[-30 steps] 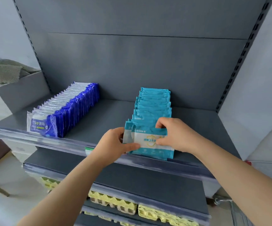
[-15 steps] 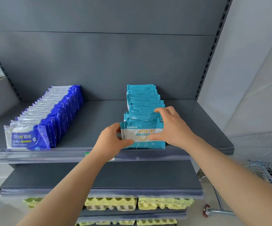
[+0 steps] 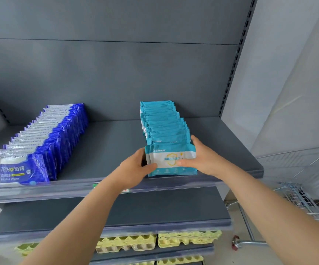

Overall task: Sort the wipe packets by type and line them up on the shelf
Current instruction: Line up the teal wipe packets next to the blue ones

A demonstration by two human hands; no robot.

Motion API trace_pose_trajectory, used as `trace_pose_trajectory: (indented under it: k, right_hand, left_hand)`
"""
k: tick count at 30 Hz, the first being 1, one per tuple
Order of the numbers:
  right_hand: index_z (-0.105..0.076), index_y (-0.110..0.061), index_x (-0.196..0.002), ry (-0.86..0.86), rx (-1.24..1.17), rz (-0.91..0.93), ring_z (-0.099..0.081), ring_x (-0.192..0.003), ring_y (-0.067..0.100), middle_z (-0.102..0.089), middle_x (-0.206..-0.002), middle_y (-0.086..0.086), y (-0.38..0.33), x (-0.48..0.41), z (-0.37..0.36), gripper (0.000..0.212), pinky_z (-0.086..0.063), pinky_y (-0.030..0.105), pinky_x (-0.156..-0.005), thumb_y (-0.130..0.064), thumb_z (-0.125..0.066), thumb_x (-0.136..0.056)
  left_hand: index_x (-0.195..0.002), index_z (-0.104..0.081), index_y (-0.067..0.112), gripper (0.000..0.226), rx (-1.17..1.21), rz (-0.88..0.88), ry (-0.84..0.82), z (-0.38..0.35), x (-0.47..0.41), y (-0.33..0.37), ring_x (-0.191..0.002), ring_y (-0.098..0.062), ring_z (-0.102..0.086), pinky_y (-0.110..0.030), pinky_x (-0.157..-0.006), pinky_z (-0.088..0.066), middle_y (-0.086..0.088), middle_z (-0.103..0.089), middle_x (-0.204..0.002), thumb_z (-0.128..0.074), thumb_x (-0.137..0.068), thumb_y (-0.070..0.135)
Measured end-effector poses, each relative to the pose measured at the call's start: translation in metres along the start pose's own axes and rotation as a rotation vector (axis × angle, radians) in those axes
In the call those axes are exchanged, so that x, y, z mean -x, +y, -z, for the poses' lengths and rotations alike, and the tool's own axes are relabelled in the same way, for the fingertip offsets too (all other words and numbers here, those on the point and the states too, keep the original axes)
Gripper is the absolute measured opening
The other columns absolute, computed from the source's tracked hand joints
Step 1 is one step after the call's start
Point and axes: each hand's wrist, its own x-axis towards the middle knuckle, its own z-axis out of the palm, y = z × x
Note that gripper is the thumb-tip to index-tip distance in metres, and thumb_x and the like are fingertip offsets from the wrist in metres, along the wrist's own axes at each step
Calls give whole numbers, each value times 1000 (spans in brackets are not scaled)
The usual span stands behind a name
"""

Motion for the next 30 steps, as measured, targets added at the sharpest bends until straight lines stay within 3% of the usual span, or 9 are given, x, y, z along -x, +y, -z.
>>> trace_pose_trajectory:
  k: [3, 6, 8, 13, 20, 24, 26, 29, 30]
  right_hand:
    - [-11, -23, -151, 121, -70, -79, -54, -118, 11, -50, -138, -10, 5, 2, 0, 106, -49, 33, -96, -32, -82, -73]
    - [-37, -27, -133, 135, -84, -57, -60, -107, 8, -58, -130, -8, 4, 0, -3, 76, -55, 34, -88, -27, -82, -72]
    - [-42, -32, -124, 136, -93, -34, -63, -100, 6, -62, -120, -12, 3, -1, -4, 67, -57, 30, -80, -24, -83, -71]
    - [-41, -31, -132, 121, -95, -3, -61, -104, 4, -60, -119, -17, 1, -7, -8, 78, -55, 30, -86, -26, -85, -68]
    - [-33, -30, -139, 131, 1, 16, -55, -113, 7, -56, -129, -16, 5, -6, -11, 89, -49, 37, -98, -42, -84, -66]
    - [-28, -35, -141, 46, 47, 13, -56, -114, 9, -55, -133, -14, 4, -1, -4, 68, -52, 39, -94, -42, -67, -85]
    - [-20, -35, -145, -12, 111, 28, -54, -116, 10, -52, -136, -13, 0, 1, -6, 61, -49, 34, -95, -37, -55, -94]
    - [-15, -41, -148, -100, 161, 75, -50, -121, 10, -45, -141, -16, -4, 4, -11, 59, -44, 31, -100, -35, -46, -98]
    - [-16, -42, -147, -97, 156, 75, -50, -121, 9, -45, -142, -16, -5, 4, -9, 58, -45, 28, -97, -35, -46, -98]
  left_hand:
    - [-125, -49, 27, 50, 117, 2, 118, 9, 0, -6, -97, 1, -64, -33, -89, -55, 21, -67, -106, -74, -82, 26]
    - [-118, -55, 24, 41, 55, -8, 186, 8, 0, 0, -87, -1, -66, -21, -71, -55, 15, -68, -99, -73, -83, 18]
    - [-116, -57, 22, 34, 60, -8, 218, 5, -1, 4, -87, -5, -66, -18, -65, -54, 12, -69, -102, -69, -85, 14]
    - [-106, -65, 26, 24, 116, -52, 193, -3, 1, 6, -87, -9, -70, -34, -79, -59, 13, -73, -98, -71, -84, 20]
    - [-117, -60, 27, 41, 186, -61, 265, -4, 0, 4, -82, -1, -69, -21, -72, -59, 15, -70, -100, -76, -81, 16]
    - [-121, -47, 32, 46, 113, -59, 197, 2, 5, 2, -84, -3, -66, -12, -57, -52, 14, -64, -109, -73, -84, 24]
    - [-127, -45, 28, 36, 42, -90, 106, 0, 5, 4, -85, -3, -63, -12, -63, -51, 12, -63, -114, -59, -93, 29]
    - [-133, -35, 26, 35, -94, -63, 26, -3, 3, 6, -90, -10, -59, -31, -84, -50, 9, -60, -119, -41, -100, 37]
    - [-132, -34, 27, 35, -88, -50, 27, -3, 3, 6, -86, -9, -59, -32, -82, -49, 8, -61, -118, -41, -100, 39]
